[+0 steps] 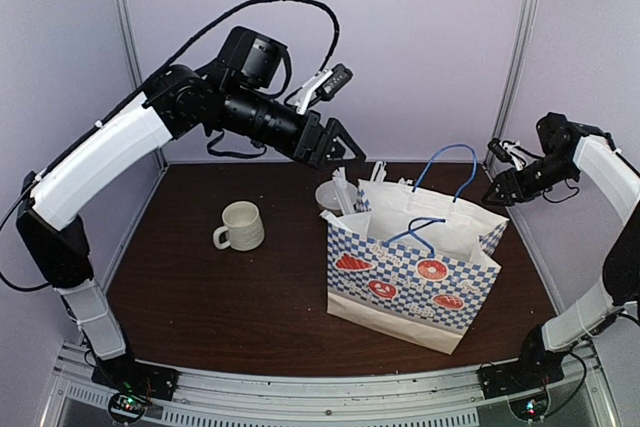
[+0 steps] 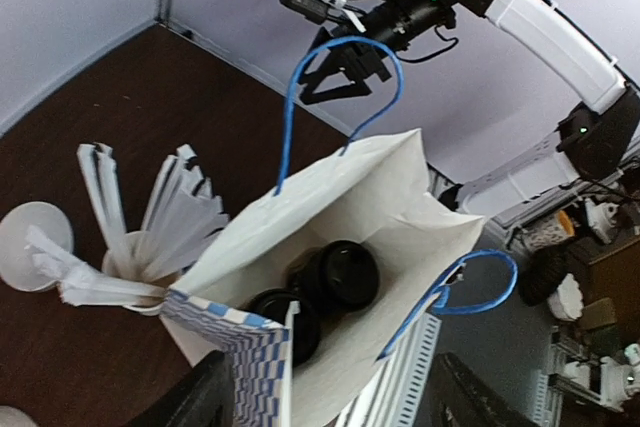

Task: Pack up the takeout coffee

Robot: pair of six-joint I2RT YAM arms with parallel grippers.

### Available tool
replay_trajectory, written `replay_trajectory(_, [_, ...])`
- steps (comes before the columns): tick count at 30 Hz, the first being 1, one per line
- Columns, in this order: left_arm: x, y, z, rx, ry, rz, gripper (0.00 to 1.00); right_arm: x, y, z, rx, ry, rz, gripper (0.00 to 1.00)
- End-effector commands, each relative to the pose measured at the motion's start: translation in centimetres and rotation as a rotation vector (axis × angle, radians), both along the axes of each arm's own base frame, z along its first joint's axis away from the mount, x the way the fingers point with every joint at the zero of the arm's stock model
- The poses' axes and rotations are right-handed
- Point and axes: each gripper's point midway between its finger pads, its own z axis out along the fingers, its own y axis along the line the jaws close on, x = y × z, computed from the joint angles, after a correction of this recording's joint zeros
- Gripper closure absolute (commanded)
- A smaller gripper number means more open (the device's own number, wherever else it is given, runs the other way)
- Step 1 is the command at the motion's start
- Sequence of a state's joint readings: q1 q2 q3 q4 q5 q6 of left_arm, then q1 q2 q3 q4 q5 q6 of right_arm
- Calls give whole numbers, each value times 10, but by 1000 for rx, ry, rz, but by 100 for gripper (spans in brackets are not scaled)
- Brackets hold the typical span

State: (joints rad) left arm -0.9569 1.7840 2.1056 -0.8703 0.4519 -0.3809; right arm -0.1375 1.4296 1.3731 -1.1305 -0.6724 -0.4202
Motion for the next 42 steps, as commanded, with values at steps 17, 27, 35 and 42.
replay_trajectory(17, [221,50,-91,-74,16,297,40,-5,-29,-33,-75,56,-24,39])
replay_trajectory(27, [223,25,-103,-175,120,215,41,1,-24,-36,-36,54,-12,40])
replay_trajectory(35, [219,14,-121,-139,153,180,43,6,-22,-40,-13,66,-10,40])
replay_trajectory(42, [212,0,-138,-101,159,148,54,8,-22,-43,-8,80,-11,40])
